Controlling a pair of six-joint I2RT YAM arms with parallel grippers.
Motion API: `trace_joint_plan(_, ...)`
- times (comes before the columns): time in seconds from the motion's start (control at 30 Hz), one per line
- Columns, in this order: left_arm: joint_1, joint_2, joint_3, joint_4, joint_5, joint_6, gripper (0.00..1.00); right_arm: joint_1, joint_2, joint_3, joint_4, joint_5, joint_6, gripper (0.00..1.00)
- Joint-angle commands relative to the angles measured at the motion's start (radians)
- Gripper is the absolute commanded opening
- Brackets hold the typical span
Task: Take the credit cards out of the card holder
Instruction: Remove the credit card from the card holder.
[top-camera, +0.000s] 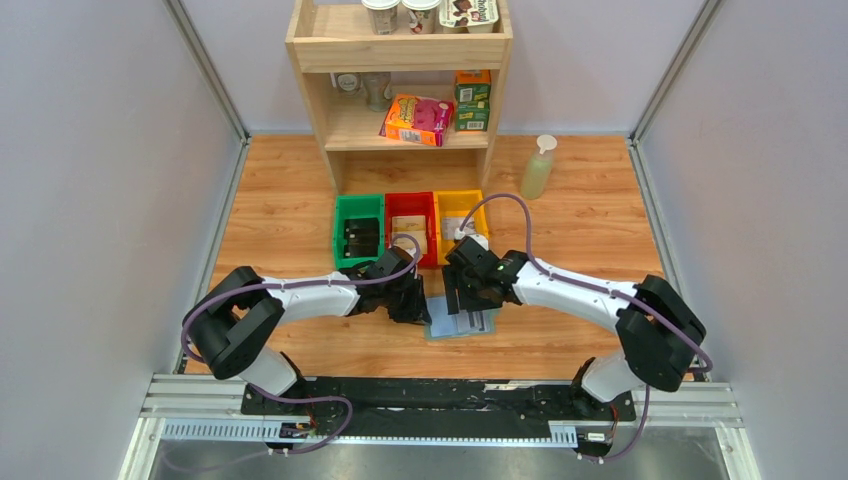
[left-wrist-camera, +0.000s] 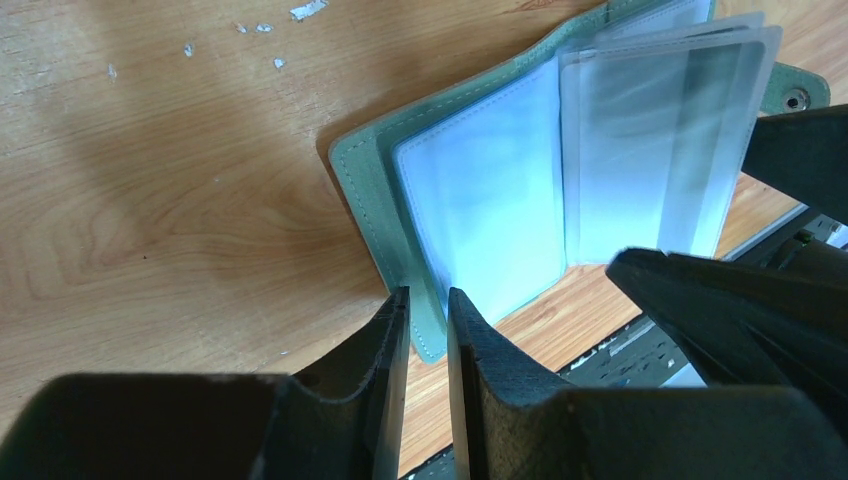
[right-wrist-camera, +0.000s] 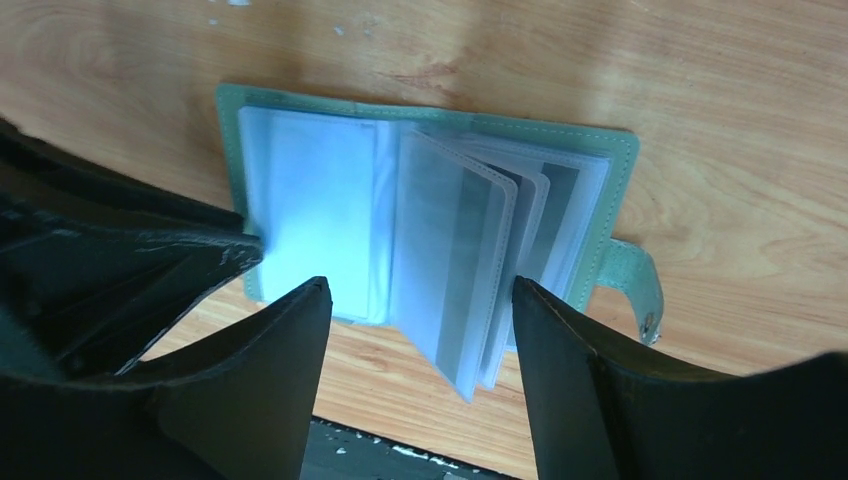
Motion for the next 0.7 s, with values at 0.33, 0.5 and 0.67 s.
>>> trace_joint_plan(0.33,-0.01,0.006,0.02,0.012,0.012,0.012,0.28,-0.021,-0.144,-0.064,0.148,-0.147,0.041,0.67)
trace_joint_plan(0.5,-0.01,0.001,0.017,0.013,0.011,0.009,0.28,-0.038,-0.155,-0.107,0.19,-0.167,0.061,0.64)
trace_joint_plan(0.67,-0.012,0.001,0.017,0.013,0.011,0.009,0.28,-0.045,-0.135,-0.087,0.087,0.025,0.057,0.65)
